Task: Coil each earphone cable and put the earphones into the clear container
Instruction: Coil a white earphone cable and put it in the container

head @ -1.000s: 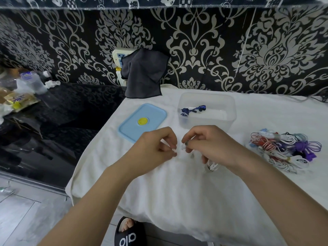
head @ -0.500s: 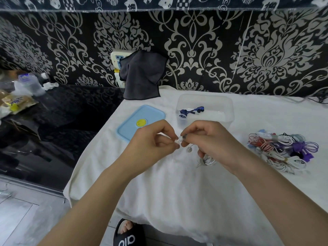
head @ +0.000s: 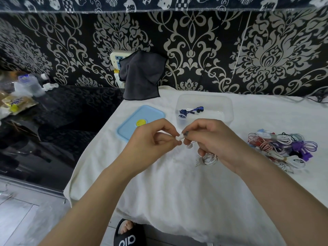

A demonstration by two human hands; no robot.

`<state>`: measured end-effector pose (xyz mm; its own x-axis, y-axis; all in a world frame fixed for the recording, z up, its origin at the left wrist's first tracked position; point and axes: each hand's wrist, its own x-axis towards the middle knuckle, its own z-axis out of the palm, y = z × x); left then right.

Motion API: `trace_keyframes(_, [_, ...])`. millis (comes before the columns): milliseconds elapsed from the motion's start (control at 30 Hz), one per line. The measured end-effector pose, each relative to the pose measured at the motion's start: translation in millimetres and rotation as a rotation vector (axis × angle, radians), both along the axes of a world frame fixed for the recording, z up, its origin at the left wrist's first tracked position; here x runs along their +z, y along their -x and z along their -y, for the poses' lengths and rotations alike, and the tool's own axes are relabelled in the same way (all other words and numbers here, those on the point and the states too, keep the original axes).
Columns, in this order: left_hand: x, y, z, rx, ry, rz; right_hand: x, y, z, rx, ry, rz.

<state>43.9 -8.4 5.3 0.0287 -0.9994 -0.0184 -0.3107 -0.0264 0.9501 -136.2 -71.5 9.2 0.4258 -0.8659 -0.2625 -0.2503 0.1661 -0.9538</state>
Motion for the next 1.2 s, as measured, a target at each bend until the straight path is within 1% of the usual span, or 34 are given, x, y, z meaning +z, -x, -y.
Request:
trace_keyframes(167, [0, -1, 2, -0.001, 0.039, 0.015, 2, 2, 3, 0.018, -0.091, 0.061])
trace_keyframes(267, [1, -1, 3, -0.035, 0.045, -0.018, 2, 4, 4, 0.028, -0.133, 0.084])
trace_keyframes(833, [5, -1, 4, -0.106, 0.052, -0.16, 10, 11, 4, 0.098, -0.221, 0.185])
trace_keyframes(1033, [8, -1, 5, -0.114, 0.049, -0.325, 12, 11, 4, 0.086, -0.365, 0.332])
trace_keyframes(1100, [6, -1, 7, -0.138, 0.005, -0.403, 13, 10, 2, 0.092, -0.406, 0.38])
trace_keyframes(1200, [4, -1, 9, -0.165, -0.116, -0.575, 15, 9, -1, 0.085, -0.463, 0.443])
